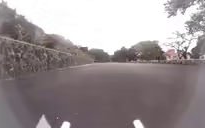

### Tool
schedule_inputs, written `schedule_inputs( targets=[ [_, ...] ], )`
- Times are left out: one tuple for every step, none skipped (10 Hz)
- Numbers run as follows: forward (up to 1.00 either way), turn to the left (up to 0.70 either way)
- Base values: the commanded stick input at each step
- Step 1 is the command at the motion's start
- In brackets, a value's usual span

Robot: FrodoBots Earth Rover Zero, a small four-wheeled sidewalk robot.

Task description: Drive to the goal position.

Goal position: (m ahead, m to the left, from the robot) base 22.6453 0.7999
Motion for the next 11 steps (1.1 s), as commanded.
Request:
schedule_inputs(
  targets=[
    [0.5, 0.0],
    [0.5, 0.0],
    [0.5, 0.0],
    [0.5, 0.0],
    [0.5, 0.0],
    [0.5, 0.0],
    [0.5, 0.0],
    [0.5, 0.0],
    [0.5, 0.0],
    [0.5, 0.0],
    [0.5, 0.0]
  ],
)
